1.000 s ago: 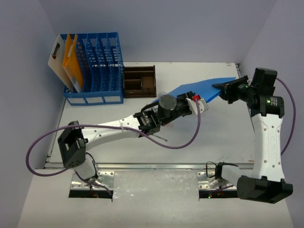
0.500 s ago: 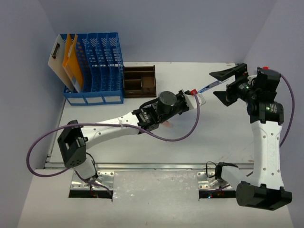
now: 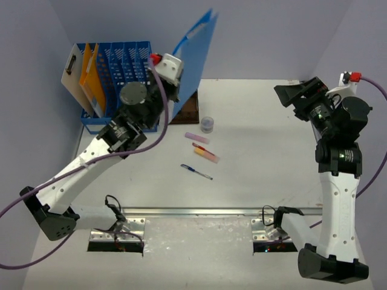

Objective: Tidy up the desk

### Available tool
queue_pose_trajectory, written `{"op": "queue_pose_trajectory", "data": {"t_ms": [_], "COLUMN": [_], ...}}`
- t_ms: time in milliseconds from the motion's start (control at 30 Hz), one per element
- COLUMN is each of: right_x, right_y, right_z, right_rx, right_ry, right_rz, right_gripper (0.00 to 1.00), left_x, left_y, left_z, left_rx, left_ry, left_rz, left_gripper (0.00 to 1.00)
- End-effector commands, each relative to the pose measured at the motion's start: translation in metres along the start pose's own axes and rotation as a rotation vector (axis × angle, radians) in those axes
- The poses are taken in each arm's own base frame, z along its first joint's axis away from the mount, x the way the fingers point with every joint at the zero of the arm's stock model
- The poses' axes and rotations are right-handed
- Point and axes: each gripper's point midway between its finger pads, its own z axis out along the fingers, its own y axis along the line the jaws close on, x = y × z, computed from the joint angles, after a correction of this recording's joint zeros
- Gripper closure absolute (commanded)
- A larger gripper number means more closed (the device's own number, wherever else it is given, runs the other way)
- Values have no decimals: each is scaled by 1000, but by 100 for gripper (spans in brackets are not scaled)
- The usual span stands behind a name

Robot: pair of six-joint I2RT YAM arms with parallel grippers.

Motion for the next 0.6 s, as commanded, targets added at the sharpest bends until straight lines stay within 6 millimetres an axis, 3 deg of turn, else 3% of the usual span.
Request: {"op": "queue_pose_trajectory", "data": {"t_ms": [0,67,167,267,433,467,533,567], "right_x": [-2,3,13,21,29,29,30,31], "right_y": [-11,-16,-24,-27,-31,-32,-32,-32], "right_z": [9,10,15,20,26,27,27,27], "right_rx": [-19,-13,-15,-32,-44,-43,-47,-49], "right_ry": [-46,-36,-8,23,48,51,52,56], "right_rz": [-150,-147,-145,-139,-119,-119,-124,-125], "right_gripper": [1,1,1,1,1,1,1,1], "left_x": [-66,-73,-97,-124,-151,-160,-157,-156], "left_y": [94,133,171,193,223,237,246,260], "left_z": [-20,-27,-45,-57,-62,-70,-60,-63], "left_rx": [-261,-366,-478,-543,-600,-635,-627,-653], "left_ry": [-158,-181,-258,-359,-493,-541,-564,-567], "left_rz": [-94,-72,-20,47,158,182,192,205], "left_gripper": [100,100,100,100,100,100,100,100]}}
